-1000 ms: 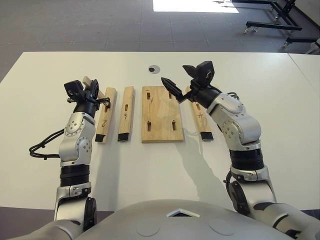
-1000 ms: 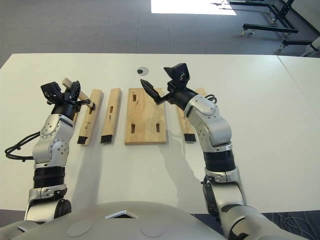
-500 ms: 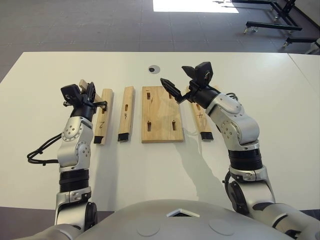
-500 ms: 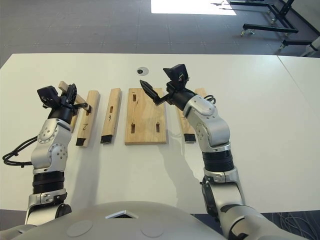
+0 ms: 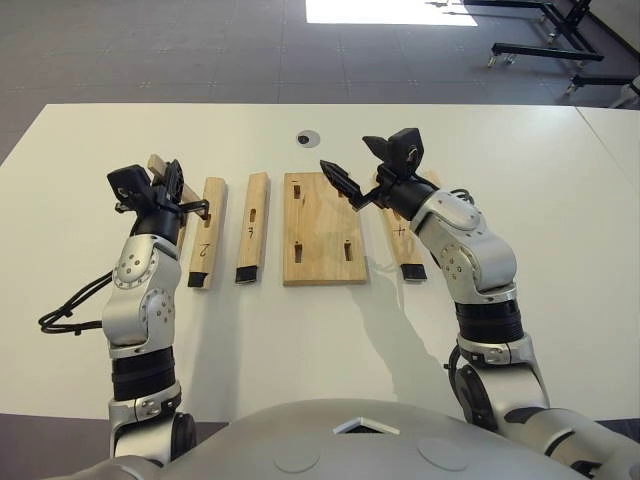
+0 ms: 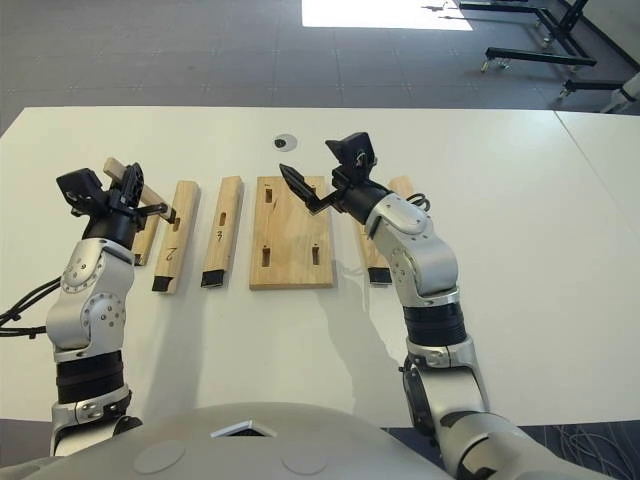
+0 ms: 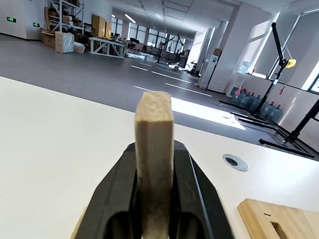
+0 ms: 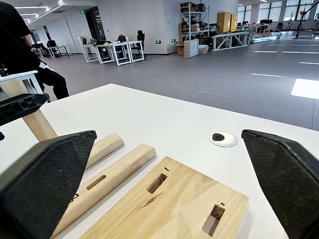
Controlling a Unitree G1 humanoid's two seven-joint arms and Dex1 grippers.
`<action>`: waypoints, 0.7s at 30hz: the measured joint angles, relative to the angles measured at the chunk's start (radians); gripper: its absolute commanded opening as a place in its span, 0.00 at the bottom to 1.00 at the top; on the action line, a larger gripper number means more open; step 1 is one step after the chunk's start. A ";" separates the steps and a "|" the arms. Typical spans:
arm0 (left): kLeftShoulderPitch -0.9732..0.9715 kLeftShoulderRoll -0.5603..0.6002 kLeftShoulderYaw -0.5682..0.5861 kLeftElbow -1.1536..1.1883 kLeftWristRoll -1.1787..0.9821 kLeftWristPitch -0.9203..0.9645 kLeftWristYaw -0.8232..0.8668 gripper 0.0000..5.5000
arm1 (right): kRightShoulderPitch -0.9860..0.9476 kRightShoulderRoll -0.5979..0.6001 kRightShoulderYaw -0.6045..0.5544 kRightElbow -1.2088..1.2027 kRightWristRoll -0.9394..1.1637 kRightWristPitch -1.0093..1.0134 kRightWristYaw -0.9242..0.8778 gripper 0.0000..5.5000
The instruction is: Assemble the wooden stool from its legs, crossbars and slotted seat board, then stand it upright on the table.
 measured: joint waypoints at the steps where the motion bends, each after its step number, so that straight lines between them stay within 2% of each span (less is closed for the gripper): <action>1: 0.001 -0.004 -0.002 0.023 0.003 -0.008 -0.007 0.07 | 0.000 0.001 0.000 0.000 0.000 0.000 0.000 0.98; 6: -0.022 -0.011 -0.010 0.087 0.027 -0.052 -0.023 0.07 | 0.000 -0.001 0.000 0.002 0.000 -0.002 0.003 0.98; 21: -0.033 -0.011 0.001 0.052 0.044 -0.050 -0.023 0.07 | 0.000 0.000 0.000 0.022 0.000 -0.008 0.004 0.98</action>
